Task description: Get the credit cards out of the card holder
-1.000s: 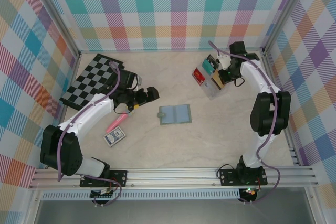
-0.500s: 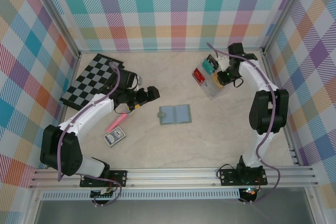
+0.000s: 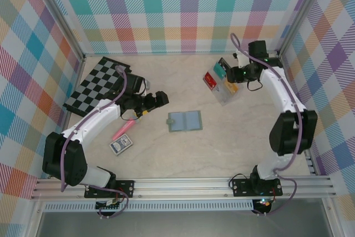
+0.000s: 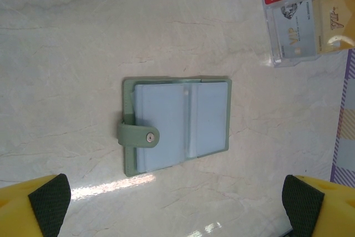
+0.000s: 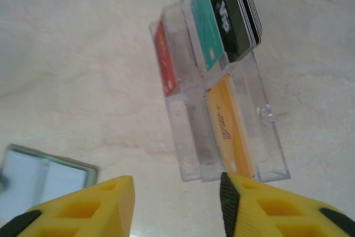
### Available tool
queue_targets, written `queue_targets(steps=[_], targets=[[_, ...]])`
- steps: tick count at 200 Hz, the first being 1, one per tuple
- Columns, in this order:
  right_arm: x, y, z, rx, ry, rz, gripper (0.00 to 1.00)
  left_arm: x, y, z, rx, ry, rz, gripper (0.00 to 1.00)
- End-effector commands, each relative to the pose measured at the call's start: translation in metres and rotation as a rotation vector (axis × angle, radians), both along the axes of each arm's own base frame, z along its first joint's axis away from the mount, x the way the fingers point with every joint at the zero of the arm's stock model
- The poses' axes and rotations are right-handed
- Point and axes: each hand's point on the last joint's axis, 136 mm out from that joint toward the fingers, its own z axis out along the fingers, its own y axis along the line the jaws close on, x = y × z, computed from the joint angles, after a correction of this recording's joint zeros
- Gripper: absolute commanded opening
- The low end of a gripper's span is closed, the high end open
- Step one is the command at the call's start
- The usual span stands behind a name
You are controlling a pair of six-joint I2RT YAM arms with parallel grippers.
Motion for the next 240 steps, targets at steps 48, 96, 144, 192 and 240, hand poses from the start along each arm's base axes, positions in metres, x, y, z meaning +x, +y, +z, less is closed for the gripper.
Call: queue_targets(steps=[48, 96, 144, 192, 240], targets=[[-0.061, 0.060, -0.009, 0.389, 0.157, -0.096, 0.56, -0.003, -0.016, -0.024, 0.022, 0.062, -0.022, 0.98], [-0.092, 0.116, -0.072, 0.351, 0.344, -0.036, 0.55, -0.001, -0.042, -0.048, 0.070, 0.128, -0.065, 0.84], [-0.100, 0.156, -0.118, 0.326, 0.460, -0.016, 0.50, 0.003, -0.057, -0.074, 0.165, 0.180, -0.083, 0.65], [-0.096, 0.153, -0.149, 0.208, 0.487, -0.038, 0.44, 0.010, -0.063, -0.096, 0.219, 0.219, -0.094, 0.45], [-0.095, 0.149, -0.169, 0.155, 0.526, -0.047, 0.43, 0.016, -0.067, -0.108, 0.238, 0.247, -0.097, 0.38]])
